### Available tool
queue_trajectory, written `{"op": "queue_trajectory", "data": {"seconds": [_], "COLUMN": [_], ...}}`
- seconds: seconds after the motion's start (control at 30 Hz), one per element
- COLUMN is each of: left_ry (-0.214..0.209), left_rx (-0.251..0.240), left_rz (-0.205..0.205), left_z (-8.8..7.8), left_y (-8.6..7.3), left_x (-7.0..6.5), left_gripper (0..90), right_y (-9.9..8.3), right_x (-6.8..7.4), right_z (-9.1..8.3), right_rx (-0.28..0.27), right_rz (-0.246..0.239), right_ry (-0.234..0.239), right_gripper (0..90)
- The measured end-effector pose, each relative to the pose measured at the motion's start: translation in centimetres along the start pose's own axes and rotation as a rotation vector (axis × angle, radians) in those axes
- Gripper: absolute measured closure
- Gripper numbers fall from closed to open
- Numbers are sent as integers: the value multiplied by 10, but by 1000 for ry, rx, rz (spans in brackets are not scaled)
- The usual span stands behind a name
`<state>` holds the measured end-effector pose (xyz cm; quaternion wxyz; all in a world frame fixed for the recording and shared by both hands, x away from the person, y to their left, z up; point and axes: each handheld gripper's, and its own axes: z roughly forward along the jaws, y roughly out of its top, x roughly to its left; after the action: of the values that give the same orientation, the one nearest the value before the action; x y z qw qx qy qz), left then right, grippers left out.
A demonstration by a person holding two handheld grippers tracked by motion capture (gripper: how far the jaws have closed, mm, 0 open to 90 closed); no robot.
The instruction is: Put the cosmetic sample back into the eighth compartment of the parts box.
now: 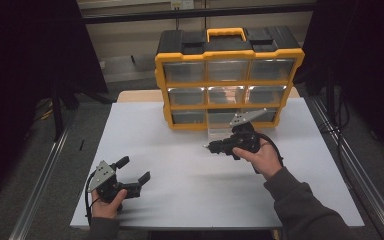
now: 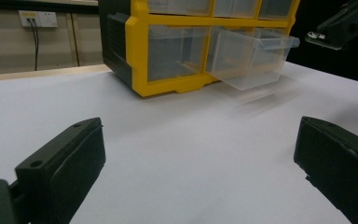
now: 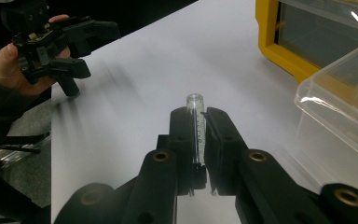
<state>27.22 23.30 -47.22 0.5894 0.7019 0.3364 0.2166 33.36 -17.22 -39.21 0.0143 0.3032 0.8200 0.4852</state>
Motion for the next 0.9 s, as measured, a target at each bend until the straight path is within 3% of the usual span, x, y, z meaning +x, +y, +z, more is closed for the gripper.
{"op": "queue_trajectory", "data": {"seconds": [0.73,0.9], "left_ry": [3,3], "left_rx": [-4,-16], "left_rz": [-5,-22], "left_z": [0,1], "left_y": [0,0], "left_x": [0,-1], "left_gripper": [20,20], "right_y": [22,27], "right_x": [-9,-11], "right_z": [-12,-12], "right_rx": [-19,-15], "right_rz": [-12,-17], "right_ry": [-38,-43], "right_gripper": [814,814]}}
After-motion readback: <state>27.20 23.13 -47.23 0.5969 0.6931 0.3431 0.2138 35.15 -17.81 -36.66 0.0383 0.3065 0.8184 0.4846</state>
